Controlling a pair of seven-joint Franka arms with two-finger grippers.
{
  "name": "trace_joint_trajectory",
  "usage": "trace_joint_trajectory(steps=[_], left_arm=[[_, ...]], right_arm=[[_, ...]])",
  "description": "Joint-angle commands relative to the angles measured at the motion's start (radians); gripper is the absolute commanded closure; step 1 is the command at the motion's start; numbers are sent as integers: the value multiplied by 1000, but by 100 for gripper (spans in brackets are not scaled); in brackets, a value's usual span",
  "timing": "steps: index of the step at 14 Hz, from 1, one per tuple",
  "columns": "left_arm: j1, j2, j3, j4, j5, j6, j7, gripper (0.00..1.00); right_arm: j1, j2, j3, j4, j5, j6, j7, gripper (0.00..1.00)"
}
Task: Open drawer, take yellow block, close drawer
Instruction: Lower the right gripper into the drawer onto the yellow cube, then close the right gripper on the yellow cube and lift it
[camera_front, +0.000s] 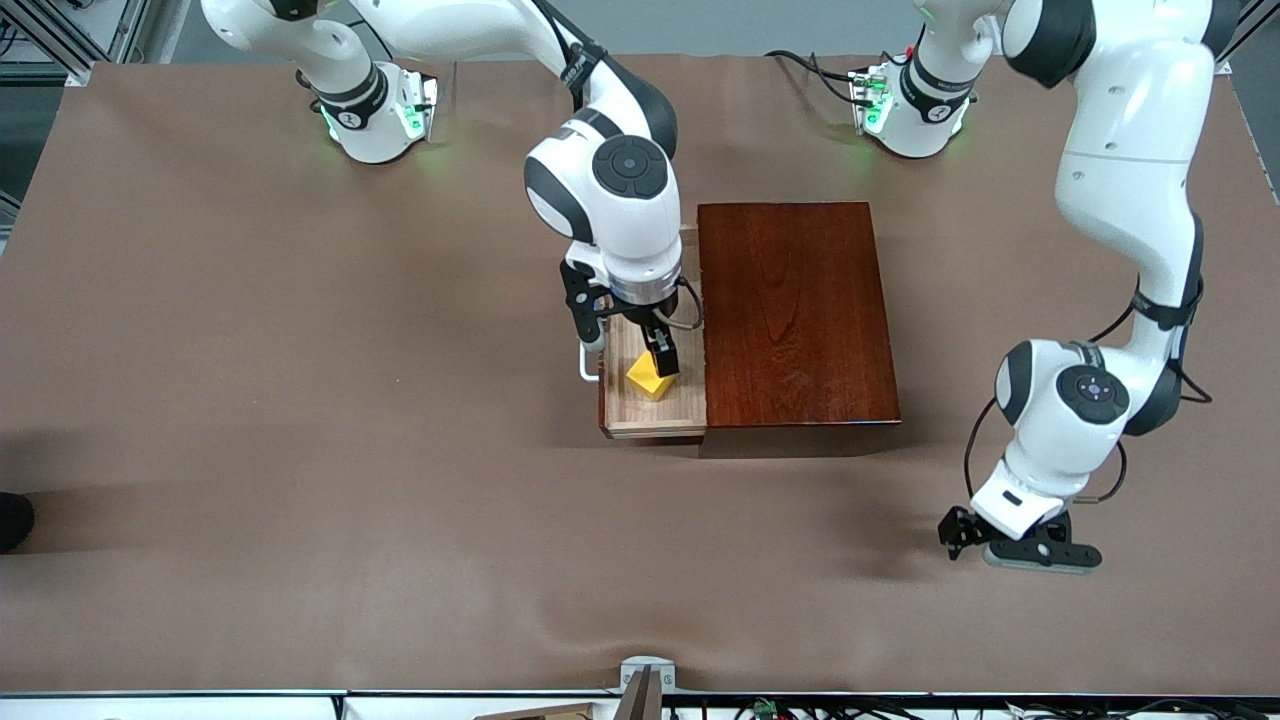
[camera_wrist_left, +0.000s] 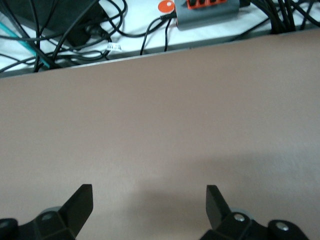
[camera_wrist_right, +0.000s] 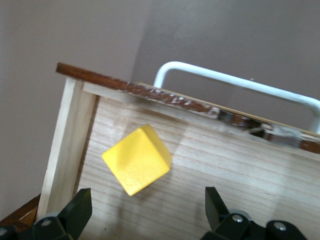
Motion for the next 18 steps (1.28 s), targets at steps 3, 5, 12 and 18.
trace_joint_trajectory(steps=[3, 5, 12, 18], left_arm=[[3, -263, 2, -331, 23, 1, -26, 0], [3, -354, 1, -426, 25, -18, -24, 0], [7, -602, -73, -477, 6, -507, -17, 0], [4, -699, -77, -404, -109, -800, -1, 0]], right_arm=[[-2, 35, -3, 20, -30, 40, -50, 0], [-5, 46, -3, 15, -37, 41, -84, 0], [-14, 61, -3, -14, -37, 71, -156, 0], [-14, 64, -3, -14, -36, 69, -194, 66]])
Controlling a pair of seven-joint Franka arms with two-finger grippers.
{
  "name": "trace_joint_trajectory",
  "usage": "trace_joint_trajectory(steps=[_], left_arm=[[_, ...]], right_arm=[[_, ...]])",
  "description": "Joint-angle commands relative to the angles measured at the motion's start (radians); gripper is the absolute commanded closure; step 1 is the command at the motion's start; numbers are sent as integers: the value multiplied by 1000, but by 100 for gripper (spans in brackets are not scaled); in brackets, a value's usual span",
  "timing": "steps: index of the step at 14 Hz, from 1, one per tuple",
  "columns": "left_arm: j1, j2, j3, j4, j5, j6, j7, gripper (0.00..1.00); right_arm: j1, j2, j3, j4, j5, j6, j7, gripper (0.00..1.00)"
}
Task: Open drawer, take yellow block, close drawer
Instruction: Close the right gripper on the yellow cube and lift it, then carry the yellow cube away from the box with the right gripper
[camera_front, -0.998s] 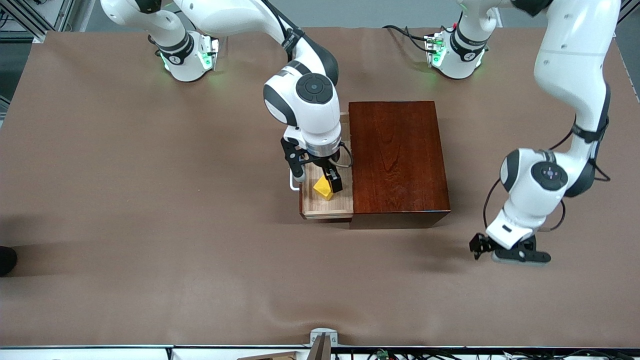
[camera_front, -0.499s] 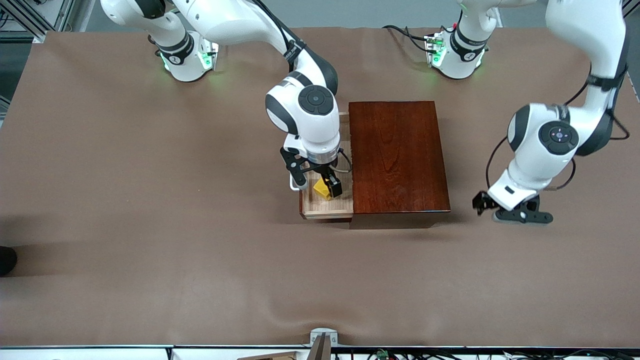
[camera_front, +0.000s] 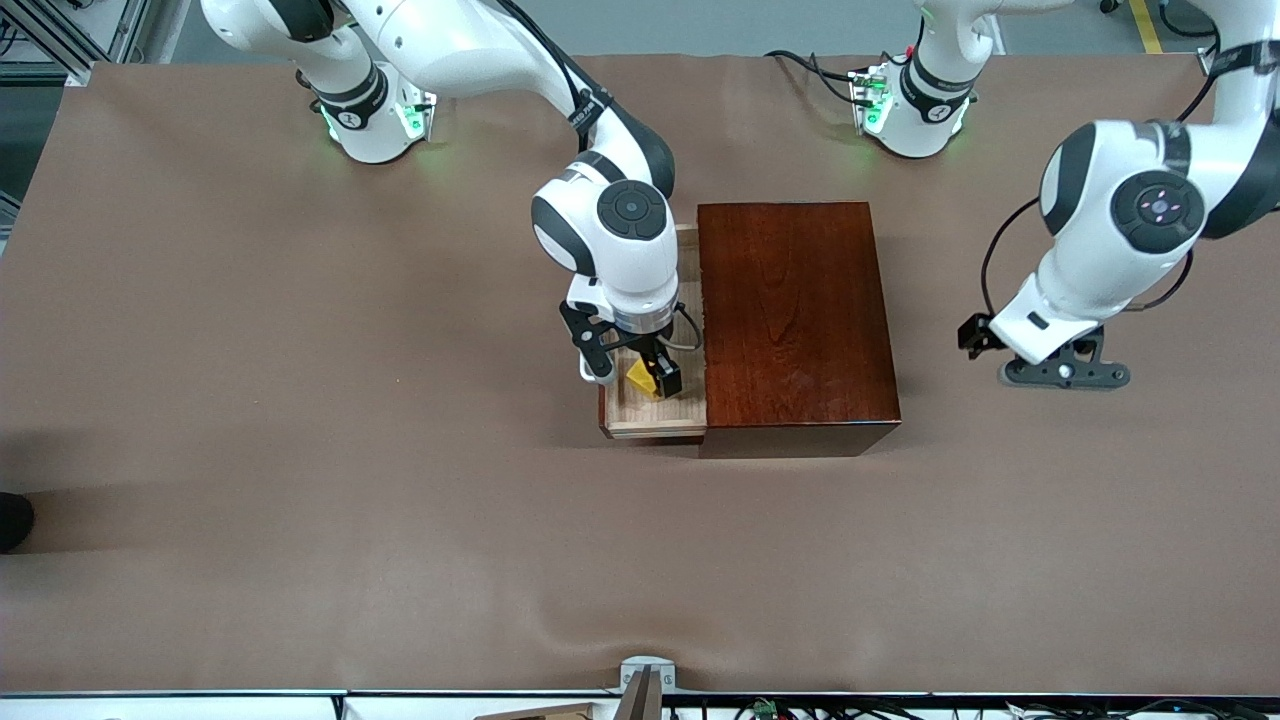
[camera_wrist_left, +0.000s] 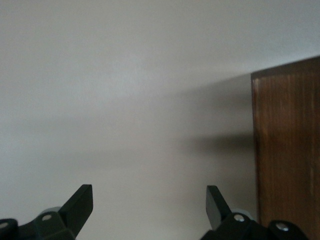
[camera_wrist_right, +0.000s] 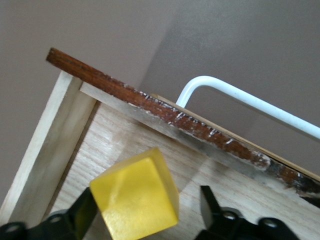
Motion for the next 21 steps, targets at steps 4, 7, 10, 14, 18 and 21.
trace_joint_trajectory(steps=[4, 7, 10, 14, 18, 21], left_arm=[[2, 5, -11, 173, -131, -172, 5, 0], [13, 8, -9, 285, -133, -265, 7, 0], [12, 7, -9, 325, -131, -289, 10, 0], [2, 2, -11, 386, -130, -368, 7, 0], [8, 7, -11, 431, -127, -410, 16, 0], [4, 1, -11, 434, -127, -431, 41, 0]], right_arm=[[-14, -20, 9, 12, -6, -7, -24, 79], [-14, -51, 9, 64, 25, -147, -20, 79], [-25, -72, 8, 164, 100, -317, -20, 78], [-102, -173, 9, 166, 129, -449, -181, 78], [-212, -267, 4, 100, 117, -560, -498, 78], [-319, -388, 3, -56, 108, -555, -772, 78]])
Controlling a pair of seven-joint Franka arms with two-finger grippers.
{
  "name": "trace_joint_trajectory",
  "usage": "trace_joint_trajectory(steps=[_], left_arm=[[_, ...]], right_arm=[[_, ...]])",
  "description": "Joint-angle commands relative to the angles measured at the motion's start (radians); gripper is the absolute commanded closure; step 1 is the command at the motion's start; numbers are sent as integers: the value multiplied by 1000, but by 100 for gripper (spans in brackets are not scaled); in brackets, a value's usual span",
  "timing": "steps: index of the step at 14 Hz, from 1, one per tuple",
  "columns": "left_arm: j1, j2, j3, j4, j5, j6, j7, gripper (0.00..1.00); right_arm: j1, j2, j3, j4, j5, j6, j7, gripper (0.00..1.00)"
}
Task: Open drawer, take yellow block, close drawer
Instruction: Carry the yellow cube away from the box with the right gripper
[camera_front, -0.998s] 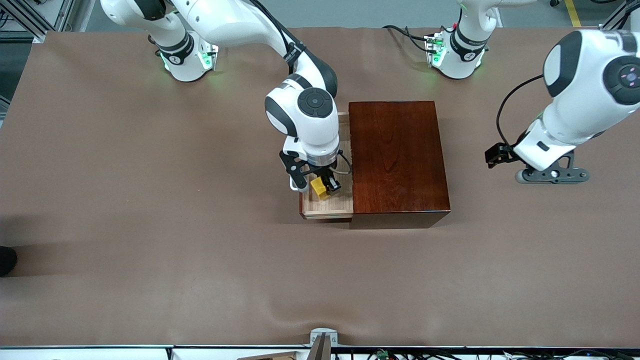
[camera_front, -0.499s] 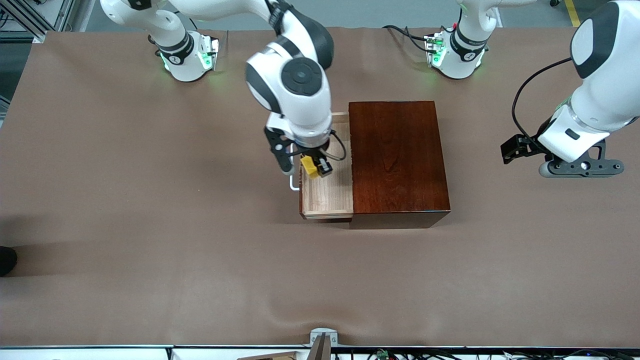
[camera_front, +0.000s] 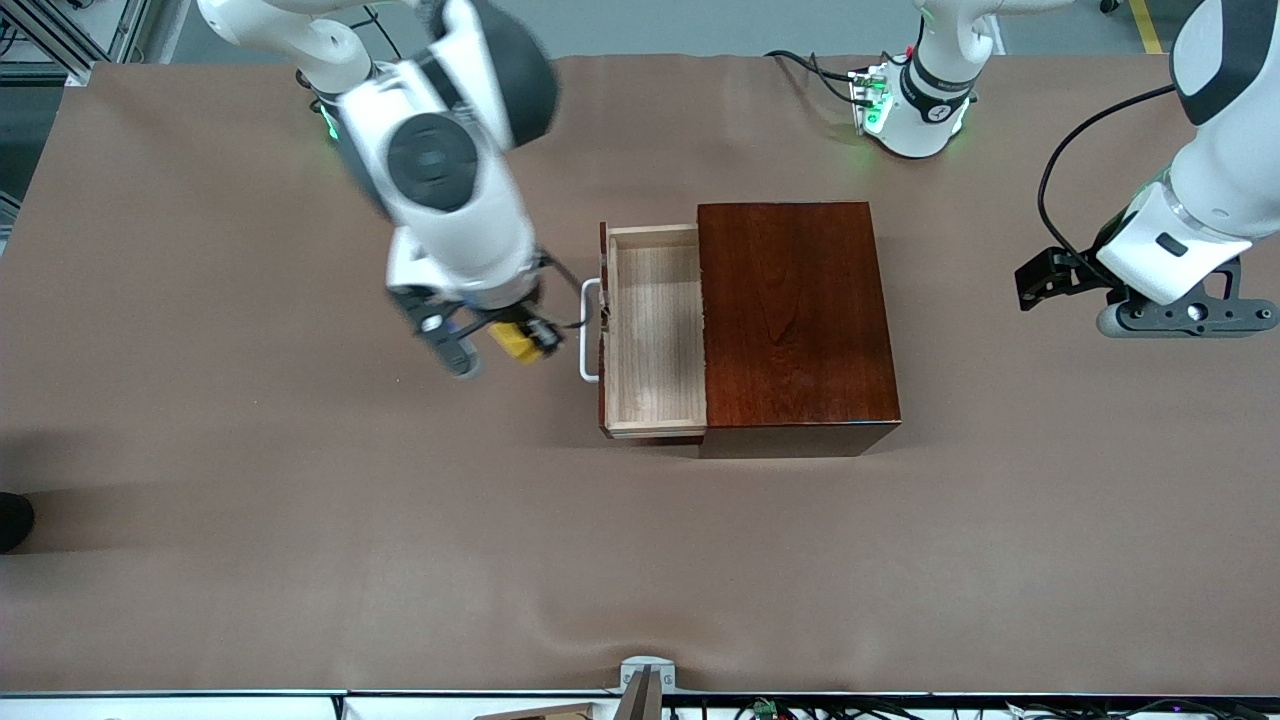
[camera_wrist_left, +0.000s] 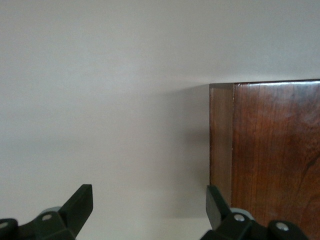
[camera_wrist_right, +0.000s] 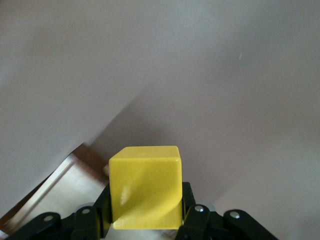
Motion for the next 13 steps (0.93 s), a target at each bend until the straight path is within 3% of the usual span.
trace_joint_trajectory(steps=[1, 4, 7, 13], left_arm=[[4, 7, -2, 43, -14, -54, 27, 0], [5, 16, -2, 98, -14, -104, 27, 0], [16, 21, 1, 92, -20, -104, 30, 0], [45, 30, 4, 73, -25, -99, 30, 0]], right_arm=[[-109, -162, 14, -213, -19, 21, -246, 78], [-207, -277, 14, -373, -65, 66, -477, 78], [-319, -396, 14, -592, -68, 222, -713, 78], [-529, -401, 16, -859, -67, 587, -1124, 78]])
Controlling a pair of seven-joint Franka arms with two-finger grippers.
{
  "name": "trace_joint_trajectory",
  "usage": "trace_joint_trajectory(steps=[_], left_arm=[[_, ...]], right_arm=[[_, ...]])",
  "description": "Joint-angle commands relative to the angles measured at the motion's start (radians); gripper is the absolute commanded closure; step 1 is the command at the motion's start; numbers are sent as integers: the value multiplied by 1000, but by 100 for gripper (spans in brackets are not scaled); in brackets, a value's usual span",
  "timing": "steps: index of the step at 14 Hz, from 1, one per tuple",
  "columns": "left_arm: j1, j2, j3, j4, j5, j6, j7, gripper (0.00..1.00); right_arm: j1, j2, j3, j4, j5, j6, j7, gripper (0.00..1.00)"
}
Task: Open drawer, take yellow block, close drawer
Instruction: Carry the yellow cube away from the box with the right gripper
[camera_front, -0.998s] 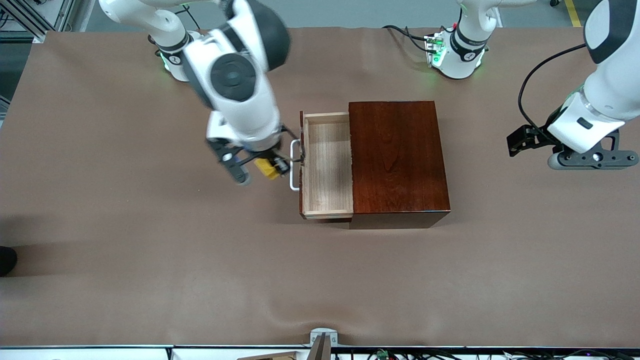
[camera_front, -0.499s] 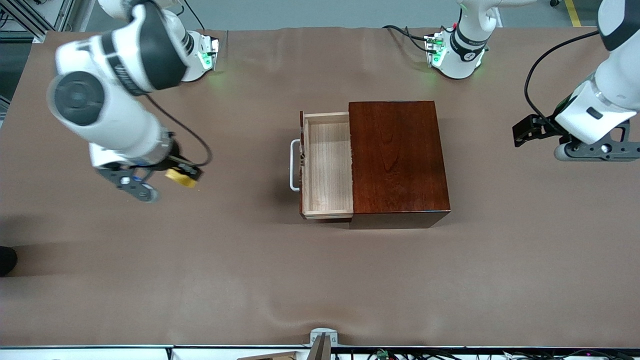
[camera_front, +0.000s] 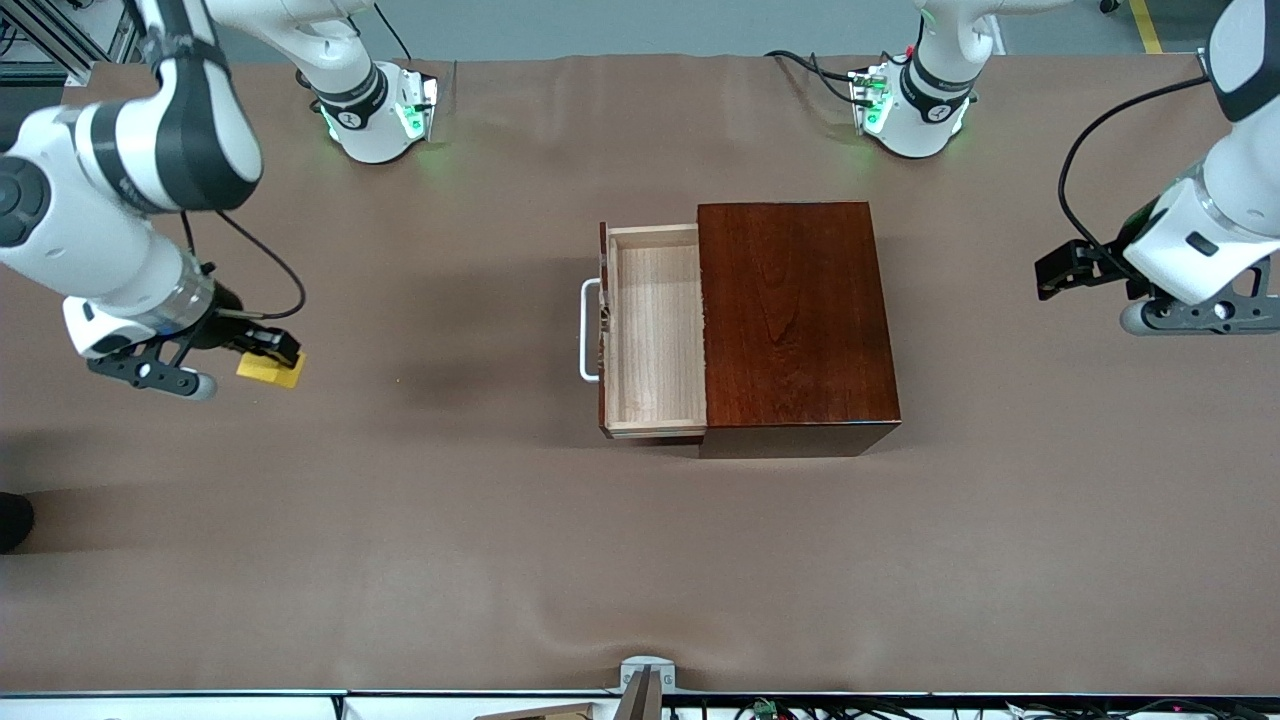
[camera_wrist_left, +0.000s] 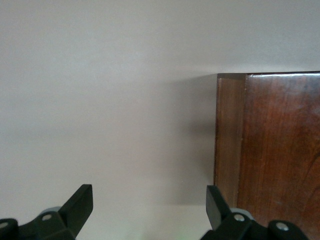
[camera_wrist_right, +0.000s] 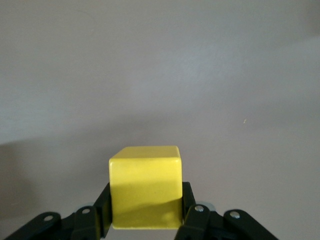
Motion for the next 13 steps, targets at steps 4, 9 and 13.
trace_joint_trajectory(steps=[4, 9, 13], left_arm=[[9, -14, 7, -1, -23, -14, 25, 0], [-8, -80, 53, -26, -24, -6, 30, 0], [-28, -137, 67, -101, -61, 63, 10, 0]], right_arm=[[-159, 95, 26, -160, -4, 292, -261, 78], [-208, 249, 27, -163, 2, 436, -364, 78], [-210, 301, 30, -163, 13, 444, -377, 73]])
